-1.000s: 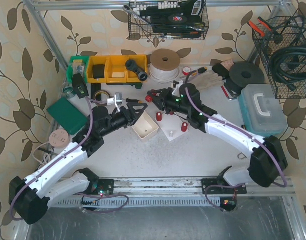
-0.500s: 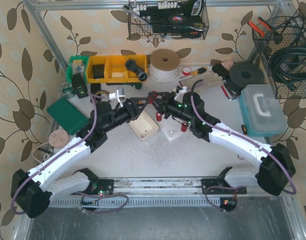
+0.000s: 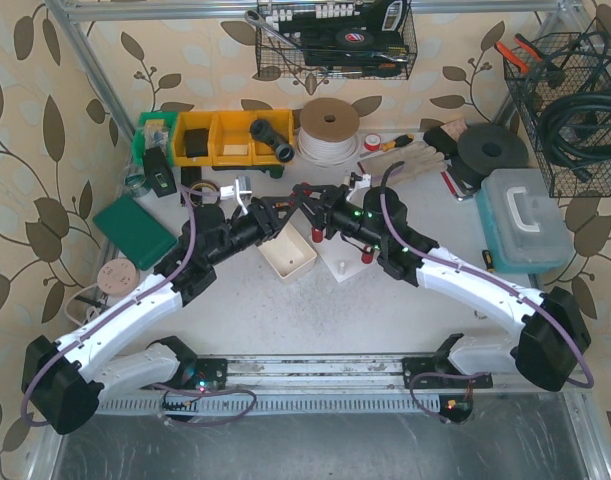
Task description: Install the large spring
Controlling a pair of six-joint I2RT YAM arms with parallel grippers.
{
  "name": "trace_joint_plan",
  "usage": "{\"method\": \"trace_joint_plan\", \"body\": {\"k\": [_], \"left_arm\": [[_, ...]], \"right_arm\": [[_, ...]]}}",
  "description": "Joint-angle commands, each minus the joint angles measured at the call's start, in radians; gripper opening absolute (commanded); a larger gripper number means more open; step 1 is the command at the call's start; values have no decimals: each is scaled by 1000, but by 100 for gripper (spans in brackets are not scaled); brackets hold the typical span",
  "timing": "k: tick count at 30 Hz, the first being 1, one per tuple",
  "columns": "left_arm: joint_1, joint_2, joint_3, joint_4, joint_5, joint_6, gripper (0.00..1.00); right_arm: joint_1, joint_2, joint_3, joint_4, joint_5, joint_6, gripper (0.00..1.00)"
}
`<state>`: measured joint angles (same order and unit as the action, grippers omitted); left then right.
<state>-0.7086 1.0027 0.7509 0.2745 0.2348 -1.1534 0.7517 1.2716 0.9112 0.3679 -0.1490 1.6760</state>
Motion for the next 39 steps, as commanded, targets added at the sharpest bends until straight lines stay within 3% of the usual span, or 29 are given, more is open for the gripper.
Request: {"method": "trace_joint_plan", "body": {"k": [1, 7, 19, 27, 30, 33, 37, 39], "left_arm": [[-8, 14, 34, 58, -22, 17, 53], [-8, 24, 47, 54, -20, 15, 37], [-8, 32, 53, 35, -29, 23, 32], [-7, 34, 40, 22, -39, 30, 3], [-6, 26, 29, 8, -49, 37, 0], [-6, 10, 14, -4, -64, 45, 0], [-6, -10, 1, -21, -77, 55, 0], [-6, -16, -3, -28, -81, 61, 0]], "right_arm": [[6, -33, -15, 51, 19, 11, 0], [6, -41, -24, 44, 20, 6, 0], [9, -33, -38, 40, 19, 3, 0], [9, -33, -27, 8, 9, -43, 0], [8, -29, 6, -55, -11, -96, 0], [5, -11, 39, -98, -42, -147, 15], [2, -4, 27, -89, -43, -150, 48], [-2, -3, 21, -86, -43, -156, 55]]}}
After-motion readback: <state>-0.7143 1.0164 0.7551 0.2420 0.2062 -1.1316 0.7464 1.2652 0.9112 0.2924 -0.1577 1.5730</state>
